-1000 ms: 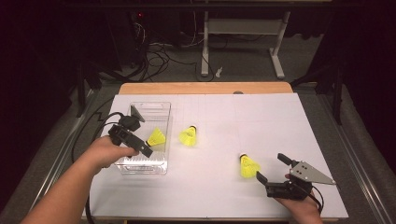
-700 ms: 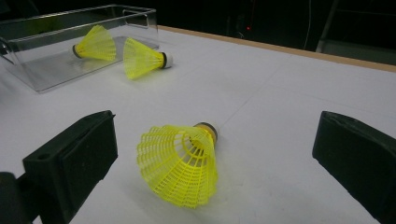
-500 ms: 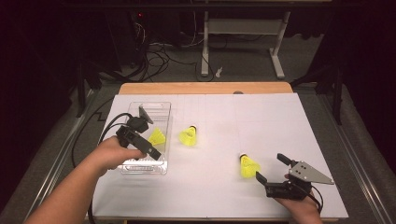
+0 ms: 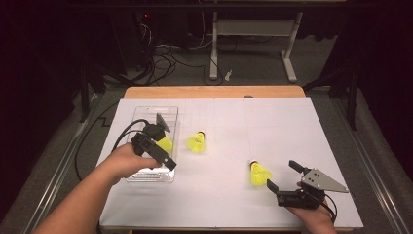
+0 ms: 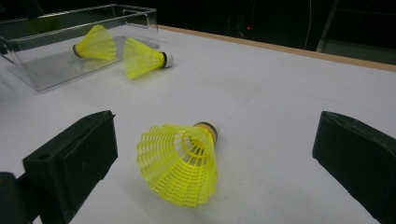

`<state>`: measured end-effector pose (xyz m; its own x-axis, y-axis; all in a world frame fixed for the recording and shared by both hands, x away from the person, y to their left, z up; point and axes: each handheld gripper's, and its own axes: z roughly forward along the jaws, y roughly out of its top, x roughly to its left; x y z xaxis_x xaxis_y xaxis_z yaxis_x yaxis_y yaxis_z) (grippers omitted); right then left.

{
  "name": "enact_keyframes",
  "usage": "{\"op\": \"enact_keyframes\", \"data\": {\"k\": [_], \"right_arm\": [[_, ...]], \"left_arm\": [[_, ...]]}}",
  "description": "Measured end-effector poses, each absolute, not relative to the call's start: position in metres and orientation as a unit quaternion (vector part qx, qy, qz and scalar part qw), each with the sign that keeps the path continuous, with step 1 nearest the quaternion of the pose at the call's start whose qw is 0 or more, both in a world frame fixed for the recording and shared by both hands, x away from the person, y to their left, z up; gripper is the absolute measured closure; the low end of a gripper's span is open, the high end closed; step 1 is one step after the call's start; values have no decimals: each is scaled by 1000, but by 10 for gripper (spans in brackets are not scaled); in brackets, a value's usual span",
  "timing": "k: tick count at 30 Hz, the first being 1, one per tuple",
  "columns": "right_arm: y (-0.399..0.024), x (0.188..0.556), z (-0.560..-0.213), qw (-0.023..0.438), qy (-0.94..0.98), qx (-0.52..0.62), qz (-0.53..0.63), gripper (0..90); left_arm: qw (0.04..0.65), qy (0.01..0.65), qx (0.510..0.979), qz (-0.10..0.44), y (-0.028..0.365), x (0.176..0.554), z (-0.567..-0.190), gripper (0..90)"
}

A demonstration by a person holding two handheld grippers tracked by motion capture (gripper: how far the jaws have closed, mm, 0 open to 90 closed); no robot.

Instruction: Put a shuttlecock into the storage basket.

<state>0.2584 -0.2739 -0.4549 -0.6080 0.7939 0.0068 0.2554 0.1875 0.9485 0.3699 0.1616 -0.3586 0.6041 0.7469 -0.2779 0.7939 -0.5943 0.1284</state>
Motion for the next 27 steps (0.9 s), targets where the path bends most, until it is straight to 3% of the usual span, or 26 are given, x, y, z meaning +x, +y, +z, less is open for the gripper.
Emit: {"op": "enact_keyframes", "data": {"k": [27], "right_arm": [[-273,261,-455,249,725,362,530,7]], "left_arm": [[117,401,902,-111,115,376,-352,6]]}}
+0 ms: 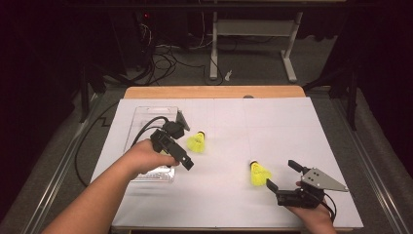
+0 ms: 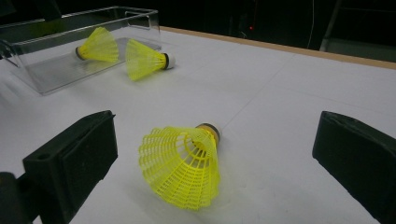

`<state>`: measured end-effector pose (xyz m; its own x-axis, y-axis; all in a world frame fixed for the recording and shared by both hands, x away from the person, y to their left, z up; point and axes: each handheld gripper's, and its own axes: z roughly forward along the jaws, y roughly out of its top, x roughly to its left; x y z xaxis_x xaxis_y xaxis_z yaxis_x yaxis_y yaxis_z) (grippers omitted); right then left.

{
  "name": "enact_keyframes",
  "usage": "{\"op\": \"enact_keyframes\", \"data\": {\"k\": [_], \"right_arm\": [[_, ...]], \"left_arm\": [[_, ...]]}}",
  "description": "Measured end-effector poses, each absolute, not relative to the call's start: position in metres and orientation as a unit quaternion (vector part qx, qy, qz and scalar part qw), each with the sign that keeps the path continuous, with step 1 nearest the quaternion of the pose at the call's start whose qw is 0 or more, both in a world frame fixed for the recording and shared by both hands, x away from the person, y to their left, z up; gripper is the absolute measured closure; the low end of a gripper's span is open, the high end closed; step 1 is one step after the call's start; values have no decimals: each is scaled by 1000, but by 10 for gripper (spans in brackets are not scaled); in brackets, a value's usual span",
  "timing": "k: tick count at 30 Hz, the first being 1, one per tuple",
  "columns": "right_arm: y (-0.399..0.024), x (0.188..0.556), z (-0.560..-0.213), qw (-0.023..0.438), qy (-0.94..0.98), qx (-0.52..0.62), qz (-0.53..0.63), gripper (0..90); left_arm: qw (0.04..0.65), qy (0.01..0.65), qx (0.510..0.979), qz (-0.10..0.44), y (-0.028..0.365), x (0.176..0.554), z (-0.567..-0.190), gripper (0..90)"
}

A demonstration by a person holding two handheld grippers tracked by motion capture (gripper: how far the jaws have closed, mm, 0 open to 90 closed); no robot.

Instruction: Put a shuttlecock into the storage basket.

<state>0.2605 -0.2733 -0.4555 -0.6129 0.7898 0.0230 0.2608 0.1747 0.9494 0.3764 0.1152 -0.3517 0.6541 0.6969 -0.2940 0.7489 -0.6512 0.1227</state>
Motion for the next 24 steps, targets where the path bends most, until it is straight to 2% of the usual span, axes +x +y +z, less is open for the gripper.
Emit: {"op": "enact_keyframes", "data": {"k": [24], "right_arm": [[-271,260,-456,248,730,357,528,7]], "left_arm": [[118,394,904,-115,102,383,-354,9]]}}
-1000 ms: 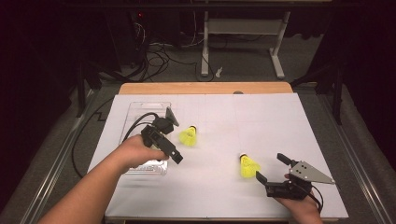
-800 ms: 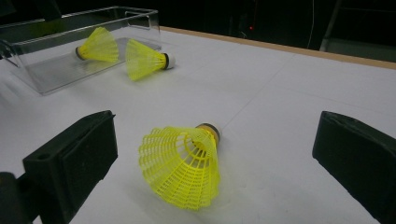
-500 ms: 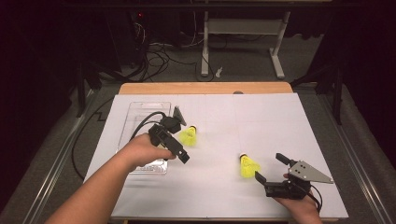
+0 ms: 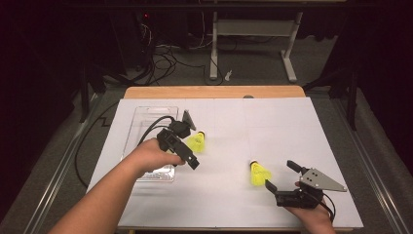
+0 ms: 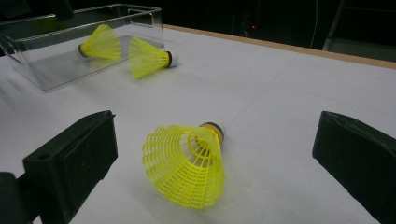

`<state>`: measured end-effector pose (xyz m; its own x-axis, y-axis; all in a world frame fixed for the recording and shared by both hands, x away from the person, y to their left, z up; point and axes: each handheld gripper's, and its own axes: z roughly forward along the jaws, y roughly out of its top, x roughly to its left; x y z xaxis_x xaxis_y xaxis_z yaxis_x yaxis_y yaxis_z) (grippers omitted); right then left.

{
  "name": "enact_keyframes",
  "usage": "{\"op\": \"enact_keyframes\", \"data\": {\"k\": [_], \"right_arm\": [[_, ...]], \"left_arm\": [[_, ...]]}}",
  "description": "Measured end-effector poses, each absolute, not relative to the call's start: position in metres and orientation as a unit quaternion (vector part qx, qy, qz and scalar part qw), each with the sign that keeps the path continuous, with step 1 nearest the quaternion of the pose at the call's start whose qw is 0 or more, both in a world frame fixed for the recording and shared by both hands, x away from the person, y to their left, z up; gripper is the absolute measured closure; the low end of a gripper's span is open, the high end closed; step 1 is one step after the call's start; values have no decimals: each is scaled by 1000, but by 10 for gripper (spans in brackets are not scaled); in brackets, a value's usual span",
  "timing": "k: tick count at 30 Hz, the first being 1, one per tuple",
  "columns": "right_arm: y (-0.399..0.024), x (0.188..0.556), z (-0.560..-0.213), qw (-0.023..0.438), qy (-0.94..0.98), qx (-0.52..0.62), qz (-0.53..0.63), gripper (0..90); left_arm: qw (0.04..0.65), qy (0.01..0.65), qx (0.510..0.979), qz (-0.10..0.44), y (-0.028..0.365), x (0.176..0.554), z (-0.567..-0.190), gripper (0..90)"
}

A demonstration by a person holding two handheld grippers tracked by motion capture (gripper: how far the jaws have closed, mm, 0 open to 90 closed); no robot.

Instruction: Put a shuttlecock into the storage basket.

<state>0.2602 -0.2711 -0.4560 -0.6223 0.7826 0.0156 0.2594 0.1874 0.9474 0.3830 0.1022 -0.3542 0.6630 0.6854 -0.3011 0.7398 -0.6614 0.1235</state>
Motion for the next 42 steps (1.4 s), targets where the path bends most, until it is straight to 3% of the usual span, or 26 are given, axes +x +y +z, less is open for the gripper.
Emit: {"op": "enact_keyframes", "data": {"k": [23,37,42], "right_arm": [[-275,258,-455,251,726,361,529,7],[-276,258,-456,247,726,362,531,9],[-276,258,-456,246,726,361,531,9]], "left_arm": [[136,426,889,-94,110,423,-348,173],[143,429,889,-75,102,439,-351,391],[131,430,891,-66,102,443,-357,430]]}}
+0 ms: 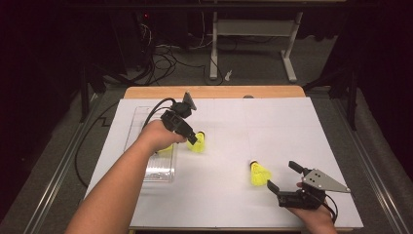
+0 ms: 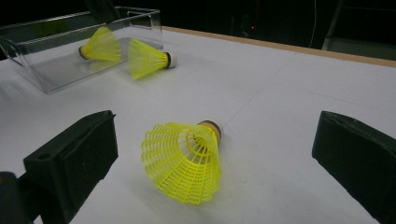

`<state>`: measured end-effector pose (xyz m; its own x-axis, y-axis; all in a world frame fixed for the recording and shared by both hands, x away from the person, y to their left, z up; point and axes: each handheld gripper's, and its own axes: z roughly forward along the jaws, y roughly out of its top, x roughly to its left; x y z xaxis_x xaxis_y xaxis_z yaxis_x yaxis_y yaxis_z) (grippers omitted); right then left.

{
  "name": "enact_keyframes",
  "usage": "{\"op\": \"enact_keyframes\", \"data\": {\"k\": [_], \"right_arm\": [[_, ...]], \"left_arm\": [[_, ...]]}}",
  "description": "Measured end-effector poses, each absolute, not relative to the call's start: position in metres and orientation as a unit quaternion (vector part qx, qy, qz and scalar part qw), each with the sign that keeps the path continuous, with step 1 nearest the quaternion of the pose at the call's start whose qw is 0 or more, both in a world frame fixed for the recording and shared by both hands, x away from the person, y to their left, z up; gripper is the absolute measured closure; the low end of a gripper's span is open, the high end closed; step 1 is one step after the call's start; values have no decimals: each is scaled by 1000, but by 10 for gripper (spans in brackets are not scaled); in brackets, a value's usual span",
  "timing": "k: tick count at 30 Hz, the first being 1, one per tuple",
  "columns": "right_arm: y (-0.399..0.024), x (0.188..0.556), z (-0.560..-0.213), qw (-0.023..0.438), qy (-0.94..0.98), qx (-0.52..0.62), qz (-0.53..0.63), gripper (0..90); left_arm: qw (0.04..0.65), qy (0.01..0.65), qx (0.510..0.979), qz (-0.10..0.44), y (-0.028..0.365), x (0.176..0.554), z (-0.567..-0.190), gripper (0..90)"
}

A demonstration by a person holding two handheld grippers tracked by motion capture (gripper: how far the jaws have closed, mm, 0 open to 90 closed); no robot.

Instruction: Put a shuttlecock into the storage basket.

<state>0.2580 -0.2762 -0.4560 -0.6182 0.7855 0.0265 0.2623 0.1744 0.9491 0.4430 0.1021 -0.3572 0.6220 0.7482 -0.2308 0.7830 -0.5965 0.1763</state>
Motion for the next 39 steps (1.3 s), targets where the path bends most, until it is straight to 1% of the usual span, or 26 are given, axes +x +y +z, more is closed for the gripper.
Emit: {"op": "enact_keyframes", "data": {"k": [6,14,24,29,39], "right_arm": [[-276,258,-456,244,725,362,533,10],[-276,258,-456,242,725,361,534,11],[-276,257,-456,243,724,361,535,12],[-276,257,-456,243,724,362,535,12],[-276,258,-456,241,724,362,535,12]], "left_arm": [[122,428,893,-63,101,448,-364,453],[117,427,894,-71,97,452,-371,445],[110,429,895,-59,98,454,-373,449],[110,432,893,-59,100,456,-374,472],[99,431,895,-55,98,461,-381,485]]}}
